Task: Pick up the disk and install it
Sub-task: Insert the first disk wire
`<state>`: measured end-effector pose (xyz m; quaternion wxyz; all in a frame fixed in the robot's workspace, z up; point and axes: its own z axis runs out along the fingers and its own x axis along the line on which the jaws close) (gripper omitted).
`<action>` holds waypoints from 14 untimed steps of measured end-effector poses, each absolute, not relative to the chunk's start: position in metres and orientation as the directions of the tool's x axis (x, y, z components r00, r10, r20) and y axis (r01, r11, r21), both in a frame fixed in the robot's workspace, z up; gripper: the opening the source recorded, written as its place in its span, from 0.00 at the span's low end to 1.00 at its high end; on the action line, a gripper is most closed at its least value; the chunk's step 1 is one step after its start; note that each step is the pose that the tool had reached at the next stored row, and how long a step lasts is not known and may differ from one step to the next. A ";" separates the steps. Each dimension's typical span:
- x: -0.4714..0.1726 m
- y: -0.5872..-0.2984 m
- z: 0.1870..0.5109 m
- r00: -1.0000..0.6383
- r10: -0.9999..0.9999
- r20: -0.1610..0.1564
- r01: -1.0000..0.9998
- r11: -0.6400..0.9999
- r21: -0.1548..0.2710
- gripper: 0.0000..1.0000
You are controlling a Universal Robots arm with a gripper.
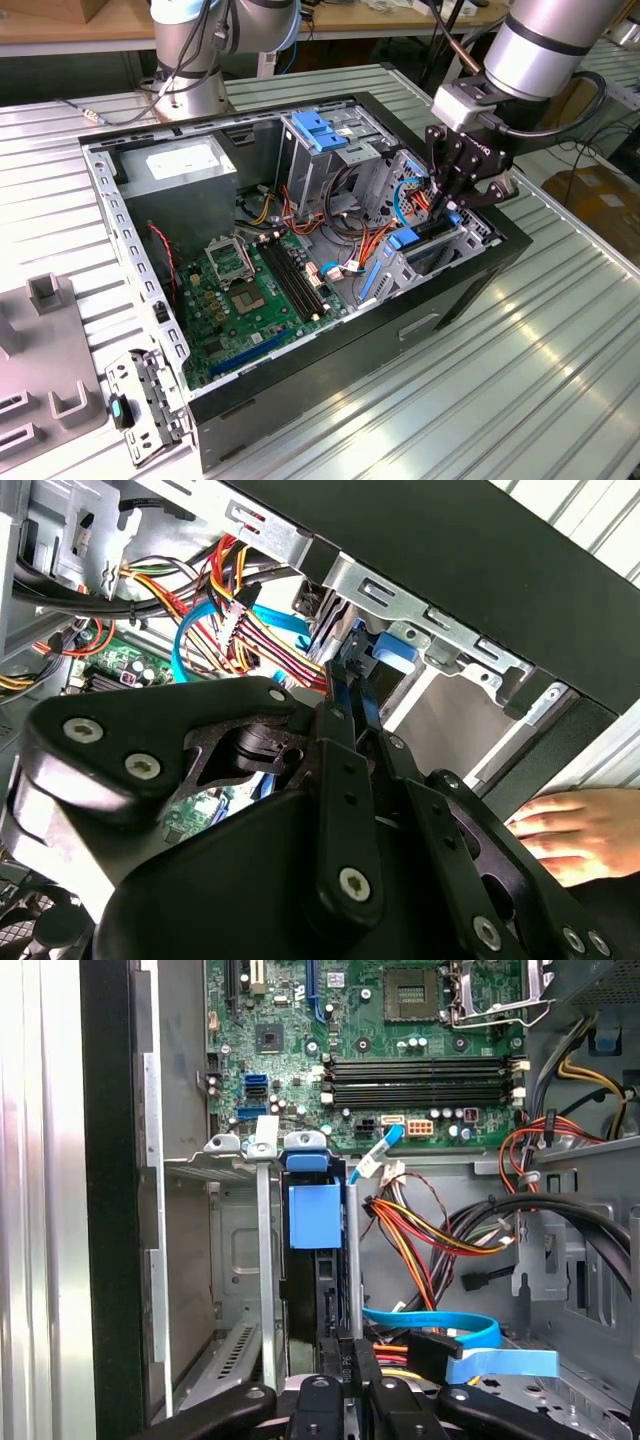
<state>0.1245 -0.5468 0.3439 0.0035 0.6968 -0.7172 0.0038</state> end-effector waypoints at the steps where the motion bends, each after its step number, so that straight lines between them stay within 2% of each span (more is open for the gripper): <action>1: 0.125 -0.547 0.344 -0.029 -1.000 0.010 -1.000 0.029 -0.001 0.17; 14: 0.125 -0.549 0.348 -0.029 -1.000 0.010 -1.000 0.029 -0.001 0.17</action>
